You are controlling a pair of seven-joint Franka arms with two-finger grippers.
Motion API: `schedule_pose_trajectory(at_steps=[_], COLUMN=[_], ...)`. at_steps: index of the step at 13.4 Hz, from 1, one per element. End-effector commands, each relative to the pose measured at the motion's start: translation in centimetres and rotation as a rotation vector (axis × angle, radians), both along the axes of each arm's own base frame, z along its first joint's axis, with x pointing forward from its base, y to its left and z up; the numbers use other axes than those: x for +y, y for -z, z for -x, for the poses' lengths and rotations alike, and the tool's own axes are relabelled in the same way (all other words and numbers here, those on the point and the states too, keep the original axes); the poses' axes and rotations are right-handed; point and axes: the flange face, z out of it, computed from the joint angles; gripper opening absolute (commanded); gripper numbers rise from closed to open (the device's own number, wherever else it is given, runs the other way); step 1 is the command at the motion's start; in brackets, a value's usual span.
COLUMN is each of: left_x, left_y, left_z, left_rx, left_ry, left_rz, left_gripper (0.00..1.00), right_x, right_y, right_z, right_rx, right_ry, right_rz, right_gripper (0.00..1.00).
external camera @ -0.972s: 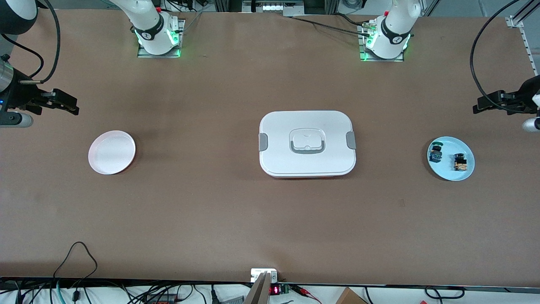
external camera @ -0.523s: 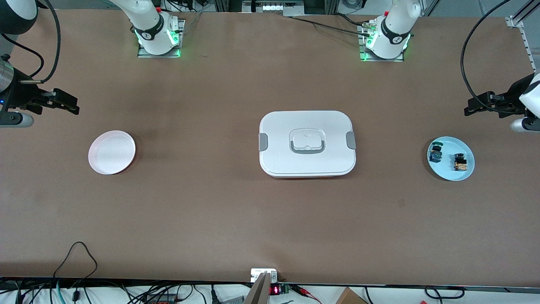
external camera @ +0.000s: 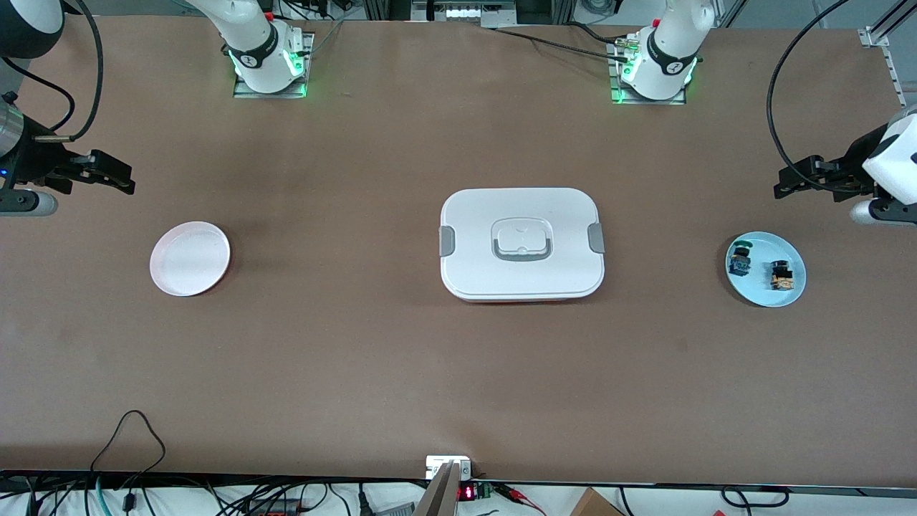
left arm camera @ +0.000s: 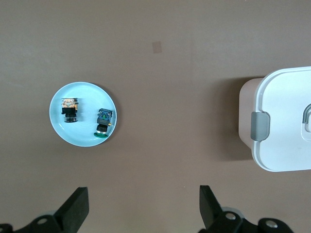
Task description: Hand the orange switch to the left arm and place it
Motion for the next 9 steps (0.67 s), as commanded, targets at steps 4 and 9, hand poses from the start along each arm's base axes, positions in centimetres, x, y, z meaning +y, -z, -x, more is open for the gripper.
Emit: schedule_pose_trajectory(at_steps=[4, 9], left_x=[-1.09, -1.0], left_y=[-0.58, -0.84], left_z=[0.36, 0.3], left_rx=[-0.001, -0.006], left_ry=[0.005, 0.011], left_rz=[0.0, 0.001], left_gripper=[1.0, 1.0], right_x=[-0.18, -0.18], right_y=[-0.65, -0.65], right_z=[0.26, 0.26], right_rx=[0.004, 0.004], right_ry=[-0.011, -0.009], right_rz=[-0.021, -0.021], right_gripper=[1.0, 1.0])
